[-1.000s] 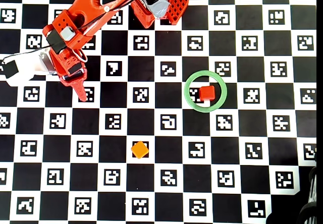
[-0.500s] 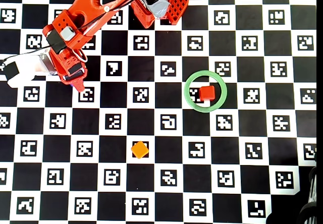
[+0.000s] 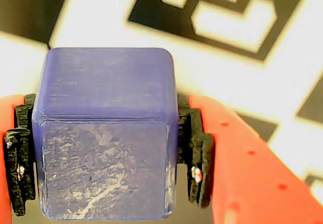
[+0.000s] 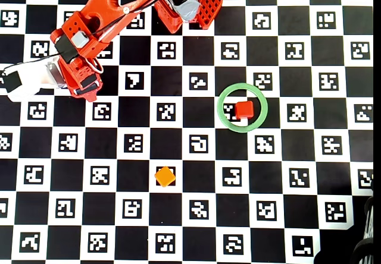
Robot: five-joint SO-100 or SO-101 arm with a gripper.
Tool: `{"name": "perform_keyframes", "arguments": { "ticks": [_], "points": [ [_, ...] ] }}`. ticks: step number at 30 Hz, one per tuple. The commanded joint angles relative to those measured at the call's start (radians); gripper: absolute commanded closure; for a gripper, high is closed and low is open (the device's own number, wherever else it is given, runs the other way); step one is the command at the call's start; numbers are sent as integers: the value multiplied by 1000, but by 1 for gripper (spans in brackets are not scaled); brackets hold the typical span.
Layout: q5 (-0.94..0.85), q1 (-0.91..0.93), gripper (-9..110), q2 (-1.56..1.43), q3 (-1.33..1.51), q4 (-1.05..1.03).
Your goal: Grab the red cube then put it in the green circle then put the blue cube on top and finally the orange cube on top
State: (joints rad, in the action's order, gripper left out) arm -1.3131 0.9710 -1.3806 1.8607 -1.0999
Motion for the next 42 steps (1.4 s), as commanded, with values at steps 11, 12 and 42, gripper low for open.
{"name": "perform_keyframes", "arguments": {
  "ticks": [11, 12, 42],
  "points": [
    [199, -144, 98, -285, -219, -413],
    [221, -166, 98, -310, -224, -437],
    [1439, -1175, 99, -541, -348, -699]
  ]
}}
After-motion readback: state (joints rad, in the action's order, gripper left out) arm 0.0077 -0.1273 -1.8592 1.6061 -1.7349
